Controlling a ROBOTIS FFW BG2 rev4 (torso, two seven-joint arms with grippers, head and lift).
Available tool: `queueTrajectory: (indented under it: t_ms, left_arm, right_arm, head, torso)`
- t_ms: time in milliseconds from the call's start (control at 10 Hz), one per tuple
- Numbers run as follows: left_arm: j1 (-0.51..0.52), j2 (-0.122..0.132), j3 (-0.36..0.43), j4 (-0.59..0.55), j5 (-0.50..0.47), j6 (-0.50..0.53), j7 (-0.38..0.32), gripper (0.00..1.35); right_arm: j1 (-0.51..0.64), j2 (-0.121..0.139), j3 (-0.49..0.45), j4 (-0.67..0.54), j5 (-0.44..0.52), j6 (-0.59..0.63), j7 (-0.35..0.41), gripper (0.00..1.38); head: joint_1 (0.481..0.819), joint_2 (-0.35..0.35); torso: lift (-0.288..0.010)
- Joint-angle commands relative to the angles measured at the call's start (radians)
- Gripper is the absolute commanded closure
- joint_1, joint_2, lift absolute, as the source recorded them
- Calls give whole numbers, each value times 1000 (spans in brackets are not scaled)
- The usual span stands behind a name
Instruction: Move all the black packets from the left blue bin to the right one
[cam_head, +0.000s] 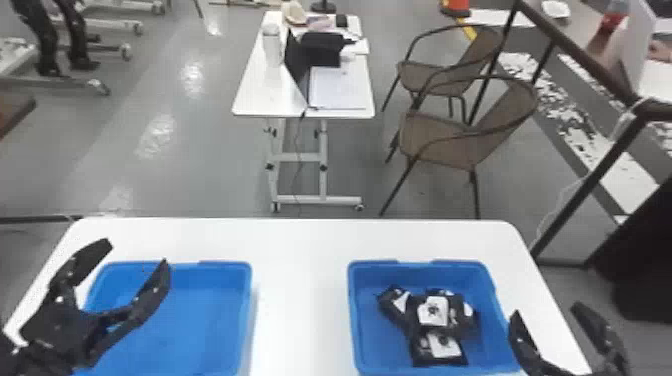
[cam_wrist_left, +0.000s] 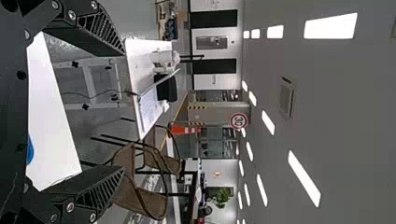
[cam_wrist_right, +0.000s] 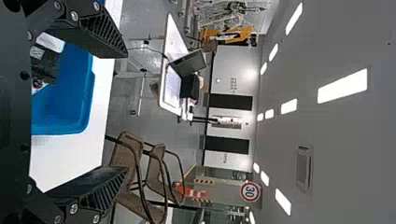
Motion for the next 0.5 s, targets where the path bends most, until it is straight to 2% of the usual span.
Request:
queueTrajectory:
  t_ms: [0, 200, 400]
  left_arm:
    - [55, -28, 5, 0, -19, -34, 0, 177]
    - [92, -26, 2, 0, -10, -57, 1, 177]
    - [85, -22, -2, 0, -2, -43, 1, 177]
  right_arm:
    - [58, 1, -2, -5, 7, -44, -2, 171]
    - [101, 1, -3, -6, 12, -73, -19, 171]
    - [81, 1, -5, -12, 12, -73, -21, 170]
  head:
    - [695, -89]
    - [695, -101]
    - [695, -111]
  torso:
    - [0]
    - [0]
    - [0]
